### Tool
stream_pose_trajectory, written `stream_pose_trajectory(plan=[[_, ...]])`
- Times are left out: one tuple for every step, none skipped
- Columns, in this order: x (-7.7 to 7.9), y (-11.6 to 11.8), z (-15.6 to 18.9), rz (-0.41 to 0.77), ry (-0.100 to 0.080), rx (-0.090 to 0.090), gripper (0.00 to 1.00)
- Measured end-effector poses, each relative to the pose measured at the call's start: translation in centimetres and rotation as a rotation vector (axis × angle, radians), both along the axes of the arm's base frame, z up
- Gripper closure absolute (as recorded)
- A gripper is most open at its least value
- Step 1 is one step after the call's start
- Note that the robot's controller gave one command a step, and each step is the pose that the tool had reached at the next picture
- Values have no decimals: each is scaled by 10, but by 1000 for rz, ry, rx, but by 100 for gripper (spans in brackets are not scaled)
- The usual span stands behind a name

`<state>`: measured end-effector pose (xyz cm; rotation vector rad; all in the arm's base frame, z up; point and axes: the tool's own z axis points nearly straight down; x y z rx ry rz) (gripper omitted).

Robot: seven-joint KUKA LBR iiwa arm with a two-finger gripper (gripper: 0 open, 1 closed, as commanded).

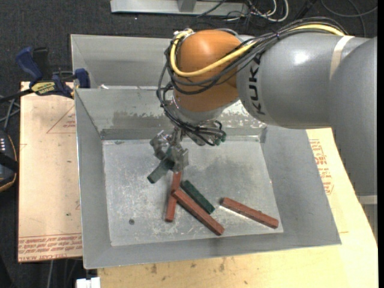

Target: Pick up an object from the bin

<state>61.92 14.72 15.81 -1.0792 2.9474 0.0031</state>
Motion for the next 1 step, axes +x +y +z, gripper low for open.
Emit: stream_pose_trajectory(plan=[[-10, -9, 107, -1, -1, 0, 100]])
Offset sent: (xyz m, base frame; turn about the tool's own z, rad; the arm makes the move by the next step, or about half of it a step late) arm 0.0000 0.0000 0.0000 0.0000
